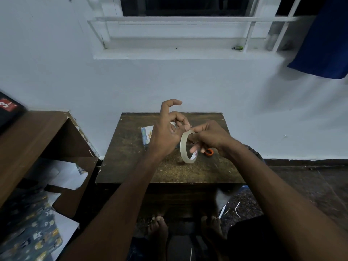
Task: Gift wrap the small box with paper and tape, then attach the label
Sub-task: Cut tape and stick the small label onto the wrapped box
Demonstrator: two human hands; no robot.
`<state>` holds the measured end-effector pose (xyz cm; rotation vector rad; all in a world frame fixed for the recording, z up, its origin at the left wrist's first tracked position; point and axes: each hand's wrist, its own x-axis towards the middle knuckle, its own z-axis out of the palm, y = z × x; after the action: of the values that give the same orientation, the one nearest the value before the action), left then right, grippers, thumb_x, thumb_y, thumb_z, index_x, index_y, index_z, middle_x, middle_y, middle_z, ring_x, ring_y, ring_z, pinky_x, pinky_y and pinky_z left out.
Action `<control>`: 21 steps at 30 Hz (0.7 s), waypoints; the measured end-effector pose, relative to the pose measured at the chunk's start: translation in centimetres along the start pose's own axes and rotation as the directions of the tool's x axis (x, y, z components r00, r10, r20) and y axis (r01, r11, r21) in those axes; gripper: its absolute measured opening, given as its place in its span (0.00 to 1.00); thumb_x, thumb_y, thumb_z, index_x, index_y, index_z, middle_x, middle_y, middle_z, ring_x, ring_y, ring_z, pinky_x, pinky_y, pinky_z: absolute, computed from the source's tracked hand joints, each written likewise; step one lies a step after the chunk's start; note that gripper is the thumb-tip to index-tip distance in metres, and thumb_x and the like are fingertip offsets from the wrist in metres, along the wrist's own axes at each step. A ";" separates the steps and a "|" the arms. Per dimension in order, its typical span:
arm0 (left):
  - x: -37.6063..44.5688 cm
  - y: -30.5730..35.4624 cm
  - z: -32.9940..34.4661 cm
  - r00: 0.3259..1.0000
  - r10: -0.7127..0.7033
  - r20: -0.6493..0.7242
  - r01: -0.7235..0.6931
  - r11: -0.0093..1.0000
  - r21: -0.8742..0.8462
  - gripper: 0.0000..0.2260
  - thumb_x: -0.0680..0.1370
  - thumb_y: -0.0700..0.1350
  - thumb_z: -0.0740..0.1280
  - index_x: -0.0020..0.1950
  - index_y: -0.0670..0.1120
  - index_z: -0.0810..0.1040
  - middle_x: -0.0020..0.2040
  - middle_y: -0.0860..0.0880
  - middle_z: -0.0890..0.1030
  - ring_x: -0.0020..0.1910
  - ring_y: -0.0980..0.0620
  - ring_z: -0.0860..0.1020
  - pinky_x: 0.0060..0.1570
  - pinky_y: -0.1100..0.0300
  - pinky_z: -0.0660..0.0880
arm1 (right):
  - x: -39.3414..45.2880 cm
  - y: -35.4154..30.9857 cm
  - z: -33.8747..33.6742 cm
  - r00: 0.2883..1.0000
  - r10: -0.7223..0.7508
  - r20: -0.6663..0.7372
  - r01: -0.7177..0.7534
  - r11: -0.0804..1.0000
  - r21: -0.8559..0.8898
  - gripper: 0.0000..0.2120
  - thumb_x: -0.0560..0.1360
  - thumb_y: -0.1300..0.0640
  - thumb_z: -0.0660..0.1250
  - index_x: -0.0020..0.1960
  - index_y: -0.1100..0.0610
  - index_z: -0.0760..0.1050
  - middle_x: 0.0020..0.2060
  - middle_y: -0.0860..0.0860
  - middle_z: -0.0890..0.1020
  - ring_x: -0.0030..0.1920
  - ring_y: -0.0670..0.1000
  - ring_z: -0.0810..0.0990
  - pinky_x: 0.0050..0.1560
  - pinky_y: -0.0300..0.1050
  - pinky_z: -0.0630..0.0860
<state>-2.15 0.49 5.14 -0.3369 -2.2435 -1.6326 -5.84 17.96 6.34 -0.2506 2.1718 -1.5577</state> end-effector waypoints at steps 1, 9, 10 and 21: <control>0.0 0.1 0.0 1.000 0.011 -0.002 -0.011 1.000 0.007 0.28 0.77 0.35 0.75 0.72 0.48 0.65 0.43 0.48 0.84 0.45 0.46 0.83 0.48 0.43 0.77 | 0.0 0.0 0.0 1.000 0.007 0.006 -0.007 1.000 -0.003 0.08 0.79 0.67 0.68 0.52 0.64 0.86 0.41 0.62 0.87 0.32 0.53 0.86 0.25 0.39 0.72; 0.4 -0.7 -0.2 0.985 -0.140 -0.098 0.131 0.987 -0.097 0.31 0.77 0.37 0.77 0.73 0.49 0.65 0.47 0.49 0.87 0.46 0.45 0.86 0.56 0.37 0.81 | 0.3 0.3 -0.4 0.989 -0.135 -0.057 0.128 0.986 -0.102 0.05 0.78 0.58 0.74 0.46 0.54 0.88 0.40 0.60 0.87 0.30 0.55 0.85 0.26 0.40 0.71; 0.4 -0.7 -0.2 0.979 -0.168 -0.116 0.156 0.982 -0.111 0.31 0.77 0.38 0.77 0.73 0.49 0.65 0.47 0.49 0.88 0.46 0.46 0.86 0.55 0.38 0.82 | 0.2 0.2 -0.4 0.983 -0.172 -0.066 0.163 0.979 -0.126 0.04 0.78 0.57 0.74 0.46 0.53 0.88 0.39 0.59 0.87 0.30 0.56 0.84 0.26 0.41 0.72; 1.0 0.1 -0.2 0.881 -0.468 -0.067 0.431 0.854 -0.291 0.30 0.76 0.36 0.77 0.72 0.48 0.65 0.46 0.48 0.89 0.37 0.56 0.83 0.52 0.49 0.77 | 0.4 0.4 -0.3 0.834 -0.524 -0.174 0.377 0.772 -0.512 0.08 0.71 0.48 0.74 0.36 0.37 0.83 0.29 0.42 0.81 0.32 0.50 0.78 0.36 0.51 0.75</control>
<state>-2.96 0.29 5.69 0.2612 -2.1016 -2.1313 -6.31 18.18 5.91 -0.7935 2.8881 -1.3441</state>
